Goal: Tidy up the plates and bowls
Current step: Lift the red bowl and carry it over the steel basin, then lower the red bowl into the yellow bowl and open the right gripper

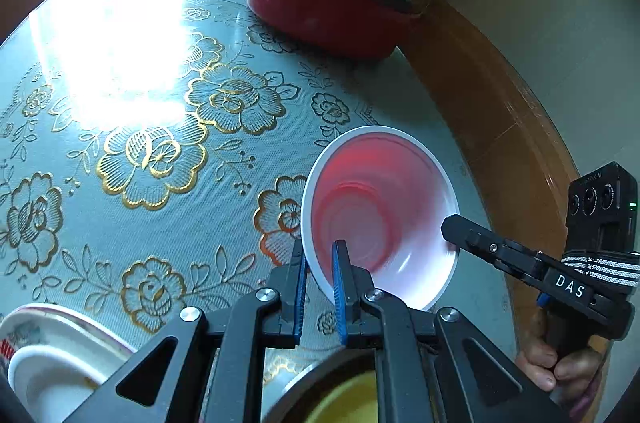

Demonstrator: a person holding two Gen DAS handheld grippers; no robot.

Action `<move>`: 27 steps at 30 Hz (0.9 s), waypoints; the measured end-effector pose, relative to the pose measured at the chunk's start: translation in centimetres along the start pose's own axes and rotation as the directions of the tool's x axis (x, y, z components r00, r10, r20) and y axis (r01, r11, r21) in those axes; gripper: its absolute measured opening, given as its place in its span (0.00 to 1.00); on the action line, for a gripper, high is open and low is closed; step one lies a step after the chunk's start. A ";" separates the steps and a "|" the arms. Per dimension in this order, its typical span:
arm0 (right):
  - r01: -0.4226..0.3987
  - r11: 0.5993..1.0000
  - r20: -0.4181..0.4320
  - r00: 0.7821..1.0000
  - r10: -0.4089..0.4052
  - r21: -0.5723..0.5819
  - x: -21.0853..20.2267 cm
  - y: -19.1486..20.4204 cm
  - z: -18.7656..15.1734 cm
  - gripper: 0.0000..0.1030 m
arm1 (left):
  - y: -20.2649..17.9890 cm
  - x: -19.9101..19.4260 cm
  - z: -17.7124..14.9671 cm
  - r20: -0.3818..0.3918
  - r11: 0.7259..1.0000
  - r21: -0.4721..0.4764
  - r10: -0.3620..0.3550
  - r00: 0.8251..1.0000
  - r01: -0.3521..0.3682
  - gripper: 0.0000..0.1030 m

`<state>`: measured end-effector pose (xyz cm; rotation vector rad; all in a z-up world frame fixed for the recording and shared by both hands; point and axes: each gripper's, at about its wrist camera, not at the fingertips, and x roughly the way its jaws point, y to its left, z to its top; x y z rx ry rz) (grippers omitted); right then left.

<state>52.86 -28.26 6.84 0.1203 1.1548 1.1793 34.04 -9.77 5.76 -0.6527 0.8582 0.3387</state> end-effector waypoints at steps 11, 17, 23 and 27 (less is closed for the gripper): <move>-0.041 0.997 0.032 0.999 0.043 -0.062 -4.0 3.0 -3.9 0.08 | -0.6 -4.9 -3.8 0.017 0.998 0.038 -0.047 0.999 0.047 0.11; -0.078 0.993 0.035 0.996 0.081 -0.088 -6.0 3.8 -6.0 0.08 | -0.5 -6.5 -6.2 -0.009 0.993 0.074 -0.089 0.996 0.090 0.12; -0.086 0.990 -0.006 0.996 0.086 -0.109 -6.7 4.0 -8.6 0.08 | -0.4 -7.3 -9.0 -0.056 0.989 0.098 -0.110 0.992 0.115 0.12; -0.090 0.992 -0.046 0.995 0.086 -0.091 -6.5 3.5 -10.0 0.08 | -0.3 -7.2 -10.4 -0.089 0.988 0.093 -0.116 0.989 0.124 0.12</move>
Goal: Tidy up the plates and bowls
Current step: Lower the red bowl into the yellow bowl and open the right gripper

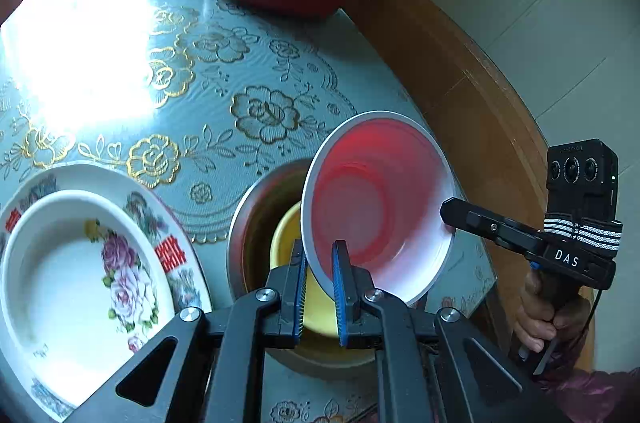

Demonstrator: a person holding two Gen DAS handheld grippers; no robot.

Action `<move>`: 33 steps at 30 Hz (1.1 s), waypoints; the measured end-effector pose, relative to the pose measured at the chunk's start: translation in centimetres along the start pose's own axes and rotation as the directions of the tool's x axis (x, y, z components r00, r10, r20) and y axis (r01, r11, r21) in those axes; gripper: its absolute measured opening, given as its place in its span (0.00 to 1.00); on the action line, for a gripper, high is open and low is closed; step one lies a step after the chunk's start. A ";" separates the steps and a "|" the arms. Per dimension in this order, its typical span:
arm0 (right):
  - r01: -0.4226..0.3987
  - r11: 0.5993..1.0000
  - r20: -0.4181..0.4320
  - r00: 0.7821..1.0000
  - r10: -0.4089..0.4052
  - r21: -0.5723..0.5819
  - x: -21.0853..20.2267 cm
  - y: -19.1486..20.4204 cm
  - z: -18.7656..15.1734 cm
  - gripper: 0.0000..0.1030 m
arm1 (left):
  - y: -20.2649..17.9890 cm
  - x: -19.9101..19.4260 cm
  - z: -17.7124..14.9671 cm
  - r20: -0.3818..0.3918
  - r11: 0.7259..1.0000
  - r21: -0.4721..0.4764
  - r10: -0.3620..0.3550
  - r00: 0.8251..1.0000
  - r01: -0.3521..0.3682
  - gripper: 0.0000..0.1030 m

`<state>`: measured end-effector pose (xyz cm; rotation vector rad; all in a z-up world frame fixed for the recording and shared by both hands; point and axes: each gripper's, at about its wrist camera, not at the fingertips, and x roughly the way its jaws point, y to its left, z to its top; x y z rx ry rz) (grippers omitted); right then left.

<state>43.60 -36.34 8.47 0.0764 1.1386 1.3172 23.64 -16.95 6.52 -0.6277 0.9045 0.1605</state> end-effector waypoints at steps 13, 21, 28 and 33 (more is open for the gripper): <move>0.041 0.998 -0.089 0.995 -0.038 0.042 2.3 -1.0 -2.0 0.09 | 1.0 1.1 -2.5 -0.057 0.999 -0.043 0.005 0.998 -0.008 0.12; 0.111 0.993 -0.118 0.987 -0.106 0.029 3.3 -1.2 -2.6 0.12 | 1.7 2.4 -2.0 -0.066 0.998 -0.060 0.023 0.998 -0.027 0.12; 0.130 0.991 -0.115 0.985 -0.128 0.015 2.9 -1.3 -2.5 0.13 | 1.9 2.3 -2.0 -0.044 0.998 -0.048 0.048 0.998 -0.051 0.14; 0.126 0.992 -0.106 0.987 -0.124 0.013 2.5 -1.2 -2.4 0.18 | 1.8 1.2 -2.2 -0.005 0.998 -0.033 0.047 0.999 -0.047 0.14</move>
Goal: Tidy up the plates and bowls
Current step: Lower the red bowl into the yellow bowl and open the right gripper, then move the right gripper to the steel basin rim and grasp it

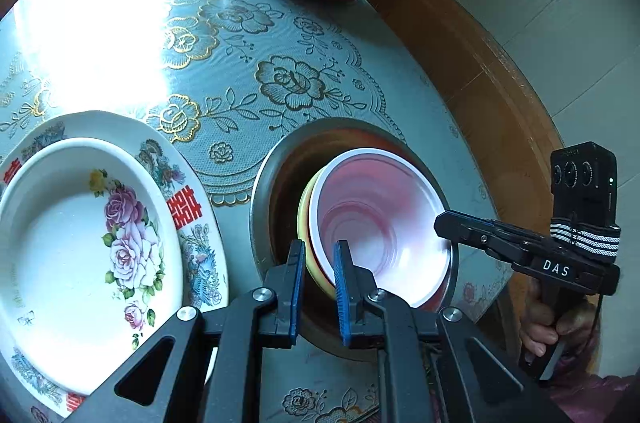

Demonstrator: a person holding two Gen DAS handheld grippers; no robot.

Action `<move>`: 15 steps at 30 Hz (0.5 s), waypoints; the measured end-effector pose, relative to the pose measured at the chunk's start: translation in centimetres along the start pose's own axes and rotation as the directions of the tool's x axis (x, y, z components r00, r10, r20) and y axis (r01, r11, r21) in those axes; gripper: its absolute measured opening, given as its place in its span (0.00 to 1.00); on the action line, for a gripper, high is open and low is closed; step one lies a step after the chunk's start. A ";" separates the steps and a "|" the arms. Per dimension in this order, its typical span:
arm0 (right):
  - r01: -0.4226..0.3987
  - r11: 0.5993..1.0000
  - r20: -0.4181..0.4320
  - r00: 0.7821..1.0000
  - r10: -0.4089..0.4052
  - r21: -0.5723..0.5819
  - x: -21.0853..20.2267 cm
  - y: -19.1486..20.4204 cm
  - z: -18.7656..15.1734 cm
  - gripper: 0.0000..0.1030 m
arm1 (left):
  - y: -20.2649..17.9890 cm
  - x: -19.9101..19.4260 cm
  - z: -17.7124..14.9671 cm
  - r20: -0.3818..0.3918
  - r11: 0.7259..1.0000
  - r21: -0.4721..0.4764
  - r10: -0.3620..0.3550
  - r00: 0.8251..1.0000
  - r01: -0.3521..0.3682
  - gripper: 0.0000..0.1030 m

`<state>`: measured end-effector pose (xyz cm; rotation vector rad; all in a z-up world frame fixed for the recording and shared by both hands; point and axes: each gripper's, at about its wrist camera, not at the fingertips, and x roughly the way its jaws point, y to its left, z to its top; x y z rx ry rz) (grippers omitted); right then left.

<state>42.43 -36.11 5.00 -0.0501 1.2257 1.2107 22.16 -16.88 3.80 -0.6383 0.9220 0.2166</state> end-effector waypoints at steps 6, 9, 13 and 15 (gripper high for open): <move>0.000 1.000 0.031 1.000 -0.001 0.006 -1.1 -0.3 0.2 0.19 | 0.5 -1.6 -0.6 0.045 0.999 0.015 -0.030 0.999 0.029 0.14; 0.012 1.000 0.067 0.998 -0.013 0.019 -2.2 -1.0 0.4 0.19 | 0.6 -2.5 -1.1 0.061 0.999 0.036 -0.040 0.997 0.038 0.14; 0.072 0.997 0.095 0.993 -0.075 0.035 -3.0 -1.9 0.7 0.19 | 0.6 -3.0 -2.0 0.064 0.997 0.060 -0.056 0.996 0.052 0.14; 0.111 0.993 0.088 0.989 -0.115 0.043 -2.8 -2.4 0.7 0.20 | 0.6 -2.8 -2.3 0.055 0.997 0.059 -0.055 0.997 0.052 0.14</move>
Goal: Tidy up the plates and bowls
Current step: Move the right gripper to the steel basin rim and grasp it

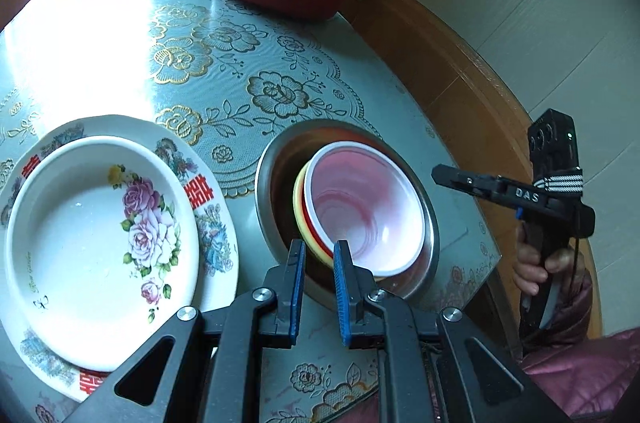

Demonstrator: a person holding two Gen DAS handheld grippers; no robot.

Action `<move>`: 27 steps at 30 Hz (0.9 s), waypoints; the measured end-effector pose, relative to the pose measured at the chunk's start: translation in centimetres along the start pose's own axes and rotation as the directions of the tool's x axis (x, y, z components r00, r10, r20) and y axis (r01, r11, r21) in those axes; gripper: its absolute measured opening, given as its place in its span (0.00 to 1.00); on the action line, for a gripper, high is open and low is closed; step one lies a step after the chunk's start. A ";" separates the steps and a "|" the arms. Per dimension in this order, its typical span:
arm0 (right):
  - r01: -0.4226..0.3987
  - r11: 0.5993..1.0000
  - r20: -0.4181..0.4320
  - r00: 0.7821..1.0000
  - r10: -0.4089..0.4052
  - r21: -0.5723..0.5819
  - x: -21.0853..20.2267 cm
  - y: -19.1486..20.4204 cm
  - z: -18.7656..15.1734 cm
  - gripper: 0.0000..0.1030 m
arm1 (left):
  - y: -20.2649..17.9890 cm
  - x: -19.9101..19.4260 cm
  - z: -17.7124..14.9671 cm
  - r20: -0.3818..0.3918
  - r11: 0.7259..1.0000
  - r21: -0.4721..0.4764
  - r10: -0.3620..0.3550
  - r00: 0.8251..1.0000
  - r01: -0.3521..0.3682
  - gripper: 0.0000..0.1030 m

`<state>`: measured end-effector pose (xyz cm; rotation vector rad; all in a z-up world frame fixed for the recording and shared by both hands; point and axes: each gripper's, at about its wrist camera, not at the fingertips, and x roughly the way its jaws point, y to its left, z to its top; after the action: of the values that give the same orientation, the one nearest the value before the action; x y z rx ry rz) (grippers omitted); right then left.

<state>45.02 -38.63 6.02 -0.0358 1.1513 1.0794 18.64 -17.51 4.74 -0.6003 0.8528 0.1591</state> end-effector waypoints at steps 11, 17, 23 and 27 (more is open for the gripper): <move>-0.008 1.000 -0.063 0.998 0.007 -0.016 2.0 0.2 -0.2 0.23 | 0.9 0.5 -1.8 -0.032 0.999 -0.054 -0.005 0.999 0.003 0.14; 0.057 0.995 -0.030 0.998 -0.060 -0.083 2.3 0.7 -0.4 0.09 | 0.0 1.4 -1.6 -0.028 0.999 -0.043 -0.025 0.999 0.024 0.17; 0.077 0.996 -0.003 0.997 -0.077 -0.051 2.1 -0.9 0.4 0.09 | -0.6 2.6 -0.5 -0.014 0.999 -0.037 -0.031 0.999 0.030 0.18; 0.109 0.994 0.006 0.994 -0.109 -0.027 2.2 -1.8 0.8 0.09 | -1.1 3.1 0.5 0.013 1.000 -0.008 0.013 1.000 -0.012 0.18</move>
<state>46.80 -37.67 3.89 -0.1163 1.1184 0.9981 21.37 -18.49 3.14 -0.6009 0.8435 0.1778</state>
